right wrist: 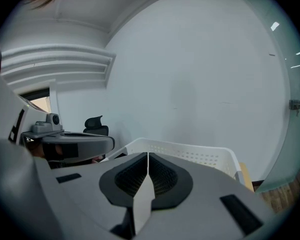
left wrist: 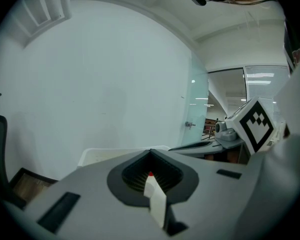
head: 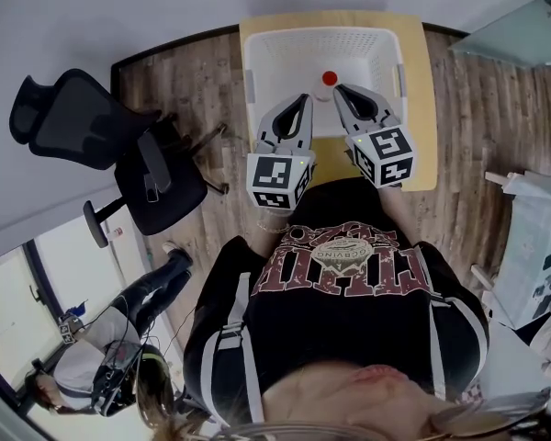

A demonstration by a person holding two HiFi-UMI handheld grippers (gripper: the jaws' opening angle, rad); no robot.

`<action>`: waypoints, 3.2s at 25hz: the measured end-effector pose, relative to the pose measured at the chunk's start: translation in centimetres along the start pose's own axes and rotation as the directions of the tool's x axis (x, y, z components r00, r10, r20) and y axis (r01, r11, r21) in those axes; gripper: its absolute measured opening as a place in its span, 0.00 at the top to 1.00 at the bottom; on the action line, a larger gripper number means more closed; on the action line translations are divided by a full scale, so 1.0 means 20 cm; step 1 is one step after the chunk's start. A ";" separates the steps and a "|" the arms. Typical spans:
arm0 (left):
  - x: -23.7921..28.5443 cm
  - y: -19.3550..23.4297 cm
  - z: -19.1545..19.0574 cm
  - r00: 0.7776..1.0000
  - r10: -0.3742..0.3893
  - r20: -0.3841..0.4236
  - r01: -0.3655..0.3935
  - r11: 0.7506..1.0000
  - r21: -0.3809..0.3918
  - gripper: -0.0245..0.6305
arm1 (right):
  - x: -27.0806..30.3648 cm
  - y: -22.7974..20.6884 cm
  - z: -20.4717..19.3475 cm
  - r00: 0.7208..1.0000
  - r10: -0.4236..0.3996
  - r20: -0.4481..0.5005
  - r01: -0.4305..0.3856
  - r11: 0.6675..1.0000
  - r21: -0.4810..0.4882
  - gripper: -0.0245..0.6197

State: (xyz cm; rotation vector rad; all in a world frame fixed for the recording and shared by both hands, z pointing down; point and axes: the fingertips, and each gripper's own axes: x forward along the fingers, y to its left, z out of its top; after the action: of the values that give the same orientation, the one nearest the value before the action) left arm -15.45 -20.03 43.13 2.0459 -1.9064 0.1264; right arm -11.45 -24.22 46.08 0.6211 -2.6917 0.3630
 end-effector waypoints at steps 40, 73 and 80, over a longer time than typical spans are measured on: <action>-0.02 0.20 -0.05 0.995 0.095 -0.019 -0.096 0.994 -0.048 0.89 | 0.28 -0.05 -0.14 0.986 0.027 -0.163 -0.040 0.996 -0.074 0.77; -0.08 0.33 -0.07 0.985 0.168 -0.021 -0.170 0.982 -0.085 0.89 | 0.48 -0.07 -0.22 0.950 0.026 -0.311 -0.070 0.989 -0.129 0.73; -0.08 0.34 -0.07 0.985 0.172 -0.018 -0.172 0.981 -0.089 0.89 | 0.48 -0.09 -0.23 0.950 0.012 -0.313 -0.059 0.988 -0.140 0.73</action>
State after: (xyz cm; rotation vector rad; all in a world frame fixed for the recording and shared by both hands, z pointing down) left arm -22.01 -18.32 45.26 1.8181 -2.0424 0.0909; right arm -17.52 -27.87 54.24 0.4317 -2.4020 0.2445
